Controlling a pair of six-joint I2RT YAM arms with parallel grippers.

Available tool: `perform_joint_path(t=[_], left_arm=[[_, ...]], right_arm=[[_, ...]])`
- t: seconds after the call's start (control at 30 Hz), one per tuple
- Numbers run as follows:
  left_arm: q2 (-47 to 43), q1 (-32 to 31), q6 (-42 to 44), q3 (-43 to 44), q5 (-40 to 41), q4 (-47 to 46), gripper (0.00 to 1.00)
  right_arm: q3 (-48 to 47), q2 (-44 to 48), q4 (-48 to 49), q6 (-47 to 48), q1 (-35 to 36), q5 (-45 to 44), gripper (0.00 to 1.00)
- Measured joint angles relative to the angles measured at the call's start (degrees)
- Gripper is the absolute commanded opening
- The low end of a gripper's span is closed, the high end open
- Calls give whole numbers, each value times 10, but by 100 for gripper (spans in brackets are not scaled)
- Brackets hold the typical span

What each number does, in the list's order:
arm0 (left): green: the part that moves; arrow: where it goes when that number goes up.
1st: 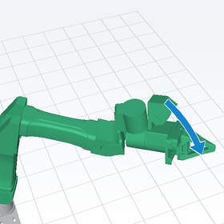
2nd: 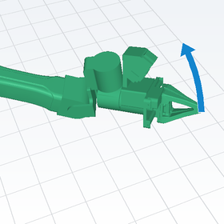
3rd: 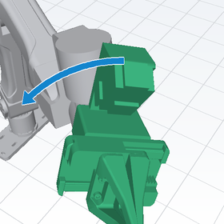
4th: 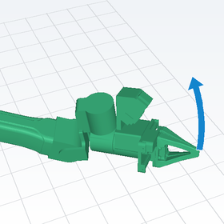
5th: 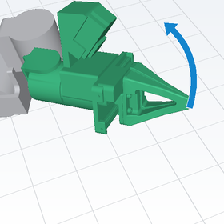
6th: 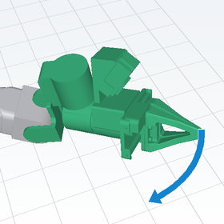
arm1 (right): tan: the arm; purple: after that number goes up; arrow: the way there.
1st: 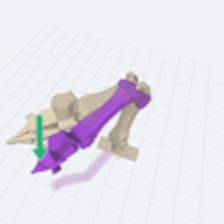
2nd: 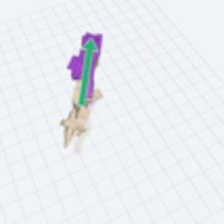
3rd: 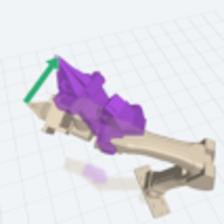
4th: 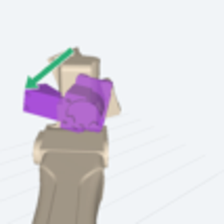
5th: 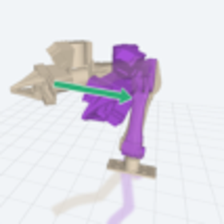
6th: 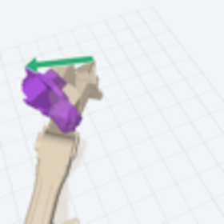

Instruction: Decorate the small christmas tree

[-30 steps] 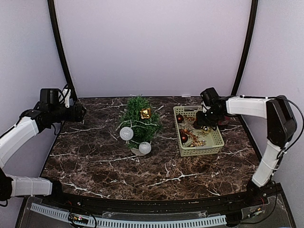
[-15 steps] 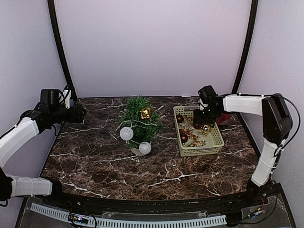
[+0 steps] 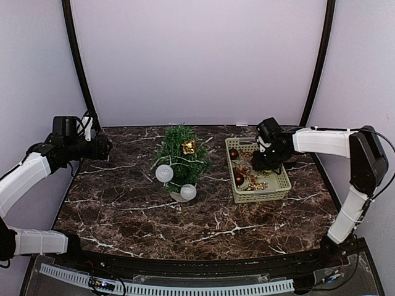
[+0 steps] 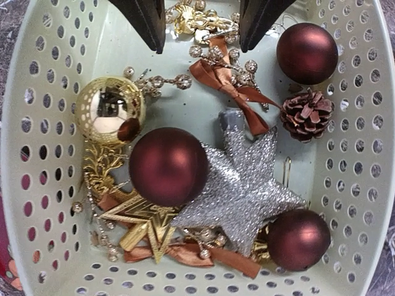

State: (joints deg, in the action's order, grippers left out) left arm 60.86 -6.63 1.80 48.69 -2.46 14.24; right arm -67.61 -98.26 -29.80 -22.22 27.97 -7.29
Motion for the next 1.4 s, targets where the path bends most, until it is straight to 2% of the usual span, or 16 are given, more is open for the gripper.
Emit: perform_joint_path(t=[0.27,0.77,1.2,1.4], left_arm=[[0,0,0,0,0,0,90],[0,0,1,0,0,0,90],[0,0,1,-1,0,0,90],[1,0,2,-2,0,0,90]], right_arm=[[-71,-81,4,5,14,13,35],[-75,-136,23,-8,21,11,30],[-76,-157,61,-11,20,-1,42],[-76,-144,58,-17,14,7,42]])
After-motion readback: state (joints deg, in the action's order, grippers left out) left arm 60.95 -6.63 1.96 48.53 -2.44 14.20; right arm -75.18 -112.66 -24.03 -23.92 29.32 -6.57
